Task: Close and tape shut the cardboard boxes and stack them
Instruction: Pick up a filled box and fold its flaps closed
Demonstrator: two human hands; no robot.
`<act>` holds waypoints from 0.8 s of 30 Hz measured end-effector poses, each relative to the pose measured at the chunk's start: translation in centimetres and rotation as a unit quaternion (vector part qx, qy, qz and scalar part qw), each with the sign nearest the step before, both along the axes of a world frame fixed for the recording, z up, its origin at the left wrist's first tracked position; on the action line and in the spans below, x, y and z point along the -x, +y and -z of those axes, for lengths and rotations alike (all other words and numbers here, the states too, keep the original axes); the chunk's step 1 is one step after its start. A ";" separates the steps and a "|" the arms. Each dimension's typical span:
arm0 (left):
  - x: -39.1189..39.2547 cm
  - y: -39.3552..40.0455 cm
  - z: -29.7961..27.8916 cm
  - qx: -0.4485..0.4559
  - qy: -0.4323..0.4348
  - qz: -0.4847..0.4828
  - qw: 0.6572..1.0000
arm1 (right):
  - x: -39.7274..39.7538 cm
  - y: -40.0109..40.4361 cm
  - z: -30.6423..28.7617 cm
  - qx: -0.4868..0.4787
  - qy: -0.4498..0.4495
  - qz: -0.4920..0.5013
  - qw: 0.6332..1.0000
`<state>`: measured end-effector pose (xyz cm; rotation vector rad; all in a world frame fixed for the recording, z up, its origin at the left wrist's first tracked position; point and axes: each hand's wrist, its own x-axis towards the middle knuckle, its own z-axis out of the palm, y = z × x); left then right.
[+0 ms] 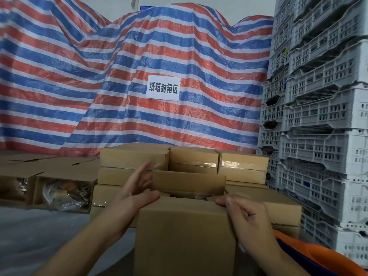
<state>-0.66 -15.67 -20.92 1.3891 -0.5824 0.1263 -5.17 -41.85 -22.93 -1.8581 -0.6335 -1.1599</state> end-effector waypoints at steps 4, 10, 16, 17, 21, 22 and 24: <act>0.6 0.4 -0.7 -0.088 -0.099 -0.094 0.987 | 0.0 0.2 -0.1 0.005 -0.010 0.006 1.000; 1.8 1.9 -1.5 -0.322 -0.229 -0.168 0.903 | 0.1 0.3 0.1 0.042 -0.057 0.063 0.995; 2.2 2.2 -0.6 -0.386 -0.318 -0.206 0.841 | 0.0 0.7 0.6 0.081 -0.138 0.150 0.976; 2.2 2.1 -0.5 -0.381 -0.318 -0.207 0.843 | 0.1 0.7 0.7 0.089 -0.154 0.168 0.970; 2.1 1.9 -0.4 -0.382 -0.309 -0.212 0.845 | 0.4 0.2 0.2 0.102 -0.175 0.247 0.948; 2.2 1.9 -0.4 -0.386 -0.310 -0.213 0.842 | 0.5 0.1 -0.1 0.099 -0.151 0.250 0.951; 2.2 1.9 -0.4 -0.393 -0.313 -0.212 0.838 | 0.6 0.1 -0.3 0.121 -0.094 0.209 0.966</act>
